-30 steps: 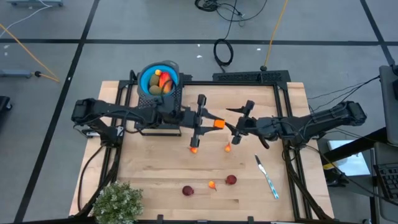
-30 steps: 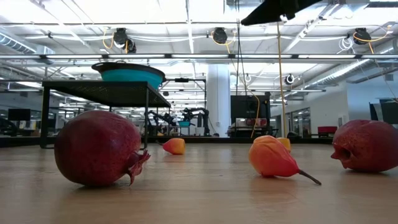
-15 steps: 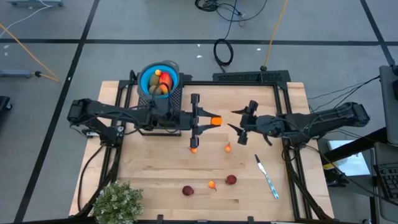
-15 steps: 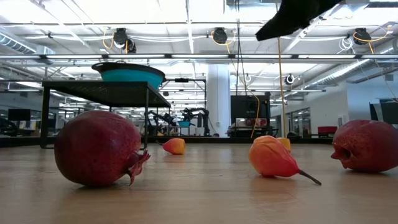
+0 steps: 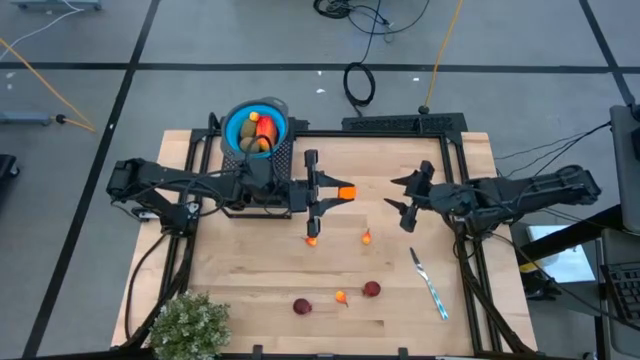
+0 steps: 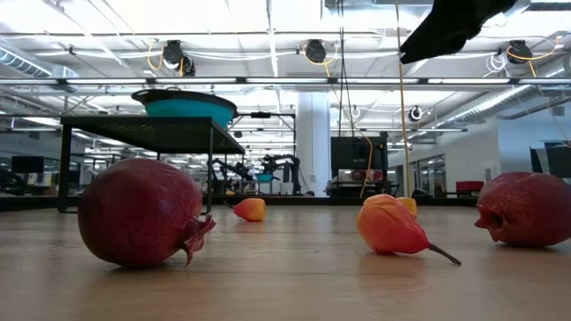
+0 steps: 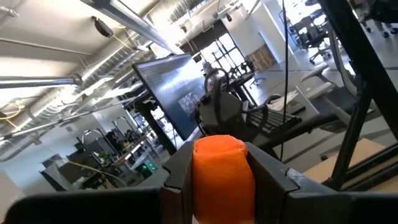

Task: Pick & Place Fruit
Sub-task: Put the orange into the blue strainer bowl on the shelf

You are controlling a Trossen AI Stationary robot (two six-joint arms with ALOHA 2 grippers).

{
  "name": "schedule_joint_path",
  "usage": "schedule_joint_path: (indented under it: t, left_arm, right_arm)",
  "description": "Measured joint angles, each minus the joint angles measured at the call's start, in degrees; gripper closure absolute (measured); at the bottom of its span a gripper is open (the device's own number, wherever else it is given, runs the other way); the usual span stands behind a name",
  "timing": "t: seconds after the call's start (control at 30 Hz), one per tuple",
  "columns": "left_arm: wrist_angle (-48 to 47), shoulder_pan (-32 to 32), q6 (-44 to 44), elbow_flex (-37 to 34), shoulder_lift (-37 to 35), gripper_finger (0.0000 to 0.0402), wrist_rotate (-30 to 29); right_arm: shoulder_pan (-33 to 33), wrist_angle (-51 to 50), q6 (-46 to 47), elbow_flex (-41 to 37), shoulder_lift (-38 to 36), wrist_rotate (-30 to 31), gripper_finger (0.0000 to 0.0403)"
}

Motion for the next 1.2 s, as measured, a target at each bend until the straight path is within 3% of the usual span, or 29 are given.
schedule_joint_path:
  t: [0.2, 0.6, 0.83, 1.07, 1.2]
  left_arm:
    - [-0.2, 0.0, -4.5, 0.0, 0.0, 0.0298, -0.1]
    - [1.4, 3.6, -47.2, 0.0, -1.9, 0.0298, -9.0]
    - [1.4, 7.7, -73.1, 0.0, -3.6, 0.0298, -8.3]
    - [2.6, 12.1, -96.4, 0.0, -4.0, 0.0298, 2.5]
    - [3.4, 13.6, -105.2, 0.0, -4.1, 0.0298, 7.4]
  right_arm:
    - [0.0, 0.0, 0.9, 0.0, -3.0, 0.1, 0.0192]
    - [0.0, 0.0, -1.4, 0.0, -8.6, -1.6, 0.0390]
    - [0.0, -0.5, -2.1, 0.0, -10.7, -6.3, 0.0397]
    - [0.0, 0.8, -3.5, -2.8, -12.2, -7.6, 0.0402]
    - [0.0, 3.7, -3.7, -5.8, -13.3, -7.6, 0.0402]
